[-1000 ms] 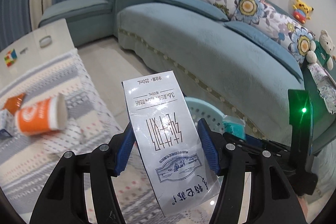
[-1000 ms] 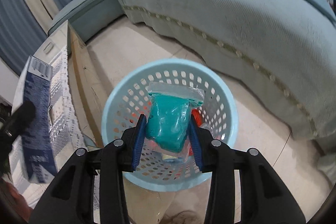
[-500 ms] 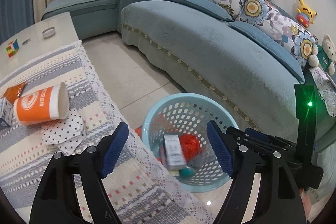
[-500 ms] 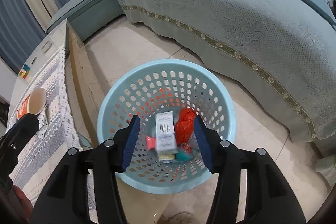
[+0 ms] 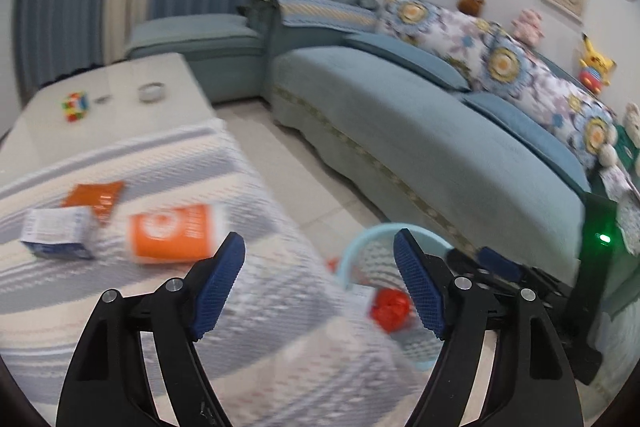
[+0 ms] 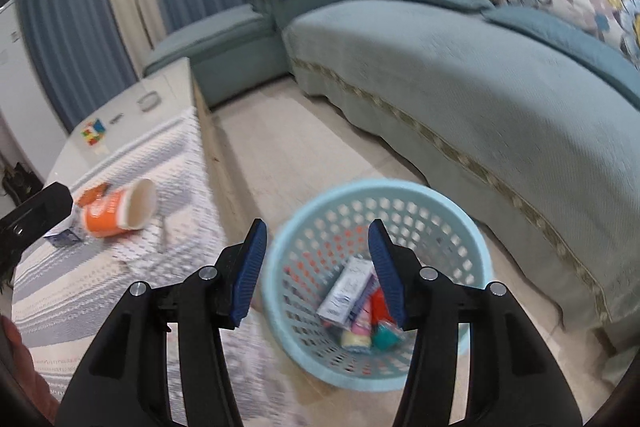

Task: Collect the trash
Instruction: 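Grasp the blue-white milk box with the left tool while the right tool grasps the orange cup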

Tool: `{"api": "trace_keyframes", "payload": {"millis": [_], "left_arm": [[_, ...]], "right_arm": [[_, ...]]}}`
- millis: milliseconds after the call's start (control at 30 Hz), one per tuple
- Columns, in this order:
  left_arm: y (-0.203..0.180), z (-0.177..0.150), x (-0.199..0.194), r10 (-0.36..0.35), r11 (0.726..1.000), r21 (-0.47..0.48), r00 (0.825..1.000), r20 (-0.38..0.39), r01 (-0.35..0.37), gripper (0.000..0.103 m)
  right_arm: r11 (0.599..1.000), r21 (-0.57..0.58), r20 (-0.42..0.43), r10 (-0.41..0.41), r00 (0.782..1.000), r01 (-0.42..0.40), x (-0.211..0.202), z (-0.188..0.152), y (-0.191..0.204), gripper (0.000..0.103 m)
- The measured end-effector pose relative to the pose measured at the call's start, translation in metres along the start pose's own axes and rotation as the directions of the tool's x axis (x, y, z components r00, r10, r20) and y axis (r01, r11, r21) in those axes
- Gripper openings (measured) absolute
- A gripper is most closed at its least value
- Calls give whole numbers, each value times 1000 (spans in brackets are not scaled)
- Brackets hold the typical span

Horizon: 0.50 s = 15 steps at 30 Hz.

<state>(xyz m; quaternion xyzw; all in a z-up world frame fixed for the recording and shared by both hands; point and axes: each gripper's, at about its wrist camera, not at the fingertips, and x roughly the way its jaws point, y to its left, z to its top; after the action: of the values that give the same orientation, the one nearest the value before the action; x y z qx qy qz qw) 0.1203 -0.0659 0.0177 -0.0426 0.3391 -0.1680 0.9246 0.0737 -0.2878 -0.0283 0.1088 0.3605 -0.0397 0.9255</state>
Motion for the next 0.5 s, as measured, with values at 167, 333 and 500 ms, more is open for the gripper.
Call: {"api": "trace_keyframes", "payload": {"millis": [167,333,500], "left_arm": [[62,4,-10,167,984,-69,985,51,-163,76],[145,-4,8,329,930,-176,944,11,-322,78],[183,-13,35,420,890,-178,907,-38,-420,78]], "right_arm": [[997,-60,47,41,998,-38,-1,-6,37,49],[990,-130,23,58,998,-55,25,-28,78,56],[971,-234,-21,41,999,-44,56,-51,112,57]]}}
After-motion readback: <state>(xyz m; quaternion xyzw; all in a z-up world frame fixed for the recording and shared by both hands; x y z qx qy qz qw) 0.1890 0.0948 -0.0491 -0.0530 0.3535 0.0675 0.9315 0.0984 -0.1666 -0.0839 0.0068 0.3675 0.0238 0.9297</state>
